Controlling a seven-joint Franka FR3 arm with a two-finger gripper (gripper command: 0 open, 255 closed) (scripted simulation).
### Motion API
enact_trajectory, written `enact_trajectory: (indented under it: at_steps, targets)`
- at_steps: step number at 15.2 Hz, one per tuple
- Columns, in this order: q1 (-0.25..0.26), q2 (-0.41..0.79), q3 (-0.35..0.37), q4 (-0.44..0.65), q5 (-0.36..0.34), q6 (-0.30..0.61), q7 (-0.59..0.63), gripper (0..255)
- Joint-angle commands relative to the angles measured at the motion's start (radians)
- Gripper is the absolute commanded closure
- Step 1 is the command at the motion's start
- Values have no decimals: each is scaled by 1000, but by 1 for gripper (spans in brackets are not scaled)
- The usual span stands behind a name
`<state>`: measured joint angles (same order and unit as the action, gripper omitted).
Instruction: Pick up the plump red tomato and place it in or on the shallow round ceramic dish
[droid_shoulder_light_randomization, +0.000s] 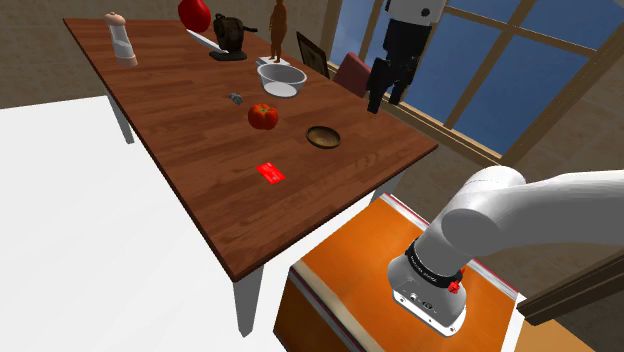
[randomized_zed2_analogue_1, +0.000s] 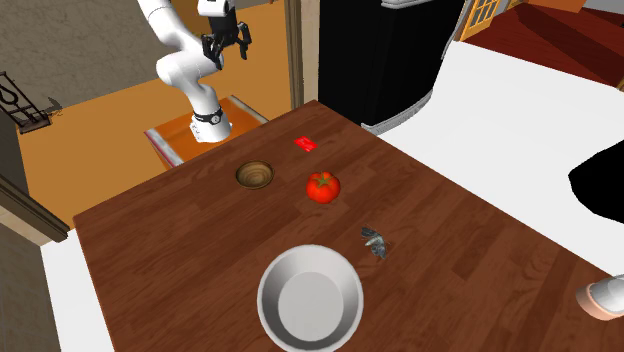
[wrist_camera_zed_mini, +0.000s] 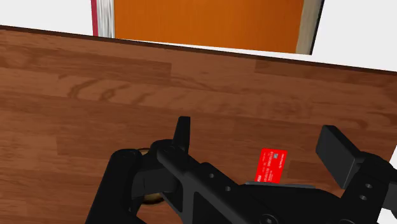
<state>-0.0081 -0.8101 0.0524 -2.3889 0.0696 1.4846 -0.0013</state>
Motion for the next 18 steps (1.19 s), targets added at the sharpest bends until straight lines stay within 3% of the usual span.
enact_trajectory:
  at_steps: [1, 11, 18]
  targets:
    - [0, 0, 0, 0, 0, 0, 0, 0]
    - [-24, 251, -126, -57, 167, 397, -47, 0]
    - [5, 488, -220, -9, 371, 618, -157, 0]
